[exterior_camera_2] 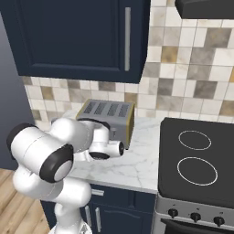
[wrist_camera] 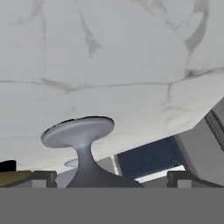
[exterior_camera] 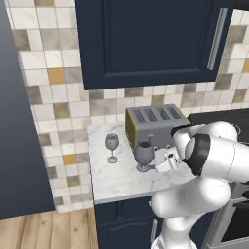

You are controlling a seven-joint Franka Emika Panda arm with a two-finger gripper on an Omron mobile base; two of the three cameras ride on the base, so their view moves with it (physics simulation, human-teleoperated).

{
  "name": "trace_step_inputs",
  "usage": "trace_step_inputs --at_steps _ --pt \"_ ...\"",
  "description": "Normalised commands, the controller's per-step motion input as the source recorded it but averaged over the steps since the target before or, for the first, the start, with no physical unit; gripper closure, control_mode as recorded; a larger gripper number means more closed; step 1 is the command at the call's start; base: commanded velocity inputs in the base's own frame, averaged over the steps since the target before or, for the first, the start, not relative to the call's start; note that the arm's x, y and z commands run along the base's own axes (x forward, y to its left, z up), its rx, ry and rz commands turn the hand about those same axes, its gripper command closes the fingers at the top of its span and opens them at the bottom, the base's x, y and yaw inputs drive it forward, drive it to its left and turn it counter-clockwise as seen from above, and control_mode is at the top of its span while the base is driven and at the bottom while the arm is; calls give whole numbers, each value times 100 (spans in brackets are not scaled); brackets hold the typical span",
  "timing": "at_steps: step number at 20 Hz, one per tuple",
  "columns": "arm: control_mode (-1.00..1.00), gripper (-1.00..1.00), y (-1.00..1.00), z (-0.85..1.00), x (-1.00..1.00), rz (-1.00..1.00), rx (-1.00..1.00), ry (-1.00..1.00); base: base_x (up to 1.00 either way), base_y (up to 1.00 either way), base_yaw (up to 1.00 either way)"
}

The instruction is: Retrieve the wine glasses from the counter and place one next to each plate.

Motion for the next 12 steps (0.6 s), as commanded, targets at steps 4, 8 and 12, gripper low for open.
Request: trace_step_inputs --at_steps 4,8,12 --pt "-100 -100 29 -10 2 -9 0 3 0 0 0" --pt "-100 -100 30 -8 5 -9 0 1 0 0 0" --pt "-100 -100 20 -4 15 -8 0 0 0 0 0"
